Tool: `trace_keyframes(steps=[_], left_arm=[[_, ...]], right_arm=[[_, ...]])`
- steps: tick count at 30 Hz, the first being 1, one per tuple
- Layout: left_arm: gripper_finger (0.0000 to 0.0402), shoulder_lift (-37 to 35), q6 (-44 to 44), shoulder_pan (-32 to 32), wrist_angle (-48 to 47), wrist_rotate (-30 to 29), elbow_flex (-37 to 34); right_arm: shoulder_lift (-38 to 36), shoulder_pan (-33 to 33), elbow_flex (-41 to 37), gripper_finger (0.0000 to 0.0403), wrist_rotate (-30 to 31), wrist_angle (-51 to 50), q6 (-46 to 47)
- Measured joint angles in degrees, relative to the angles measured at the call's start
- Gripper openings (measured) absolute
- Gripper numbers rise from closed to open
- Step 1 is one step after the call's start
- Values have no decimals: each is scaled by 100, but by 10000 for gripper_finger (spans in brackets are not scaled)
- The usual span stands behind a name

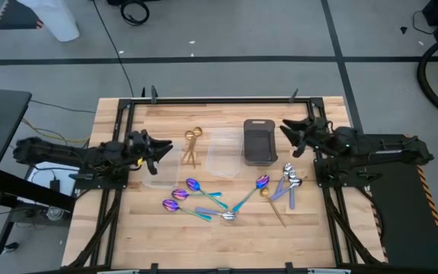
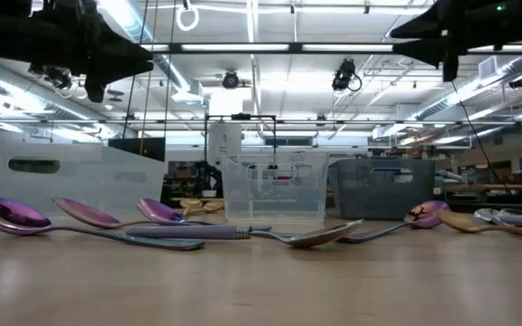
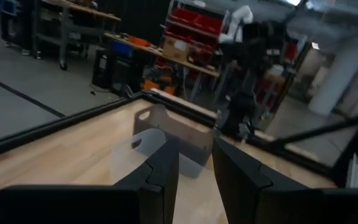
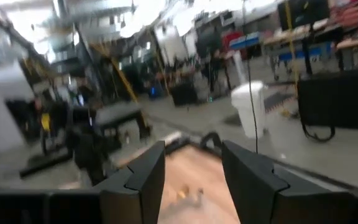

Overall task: Sort silverware by color (type)
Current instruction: Put the purple spoon into the black bin

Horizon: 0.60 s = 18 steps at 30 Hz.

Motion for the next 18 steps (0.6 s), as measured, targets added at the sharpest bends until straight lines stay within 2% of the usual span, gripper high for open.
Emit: trace_keyframes(steps=[9,18], left_arm=[[112,402,347,-79,-51,-35,265],[179,404,296,-79,-68,-175,270]], right_arm=[[1803,427,899,168,-54,-474,-18],[3225,862,1971,167,-56,-1237,-69]])
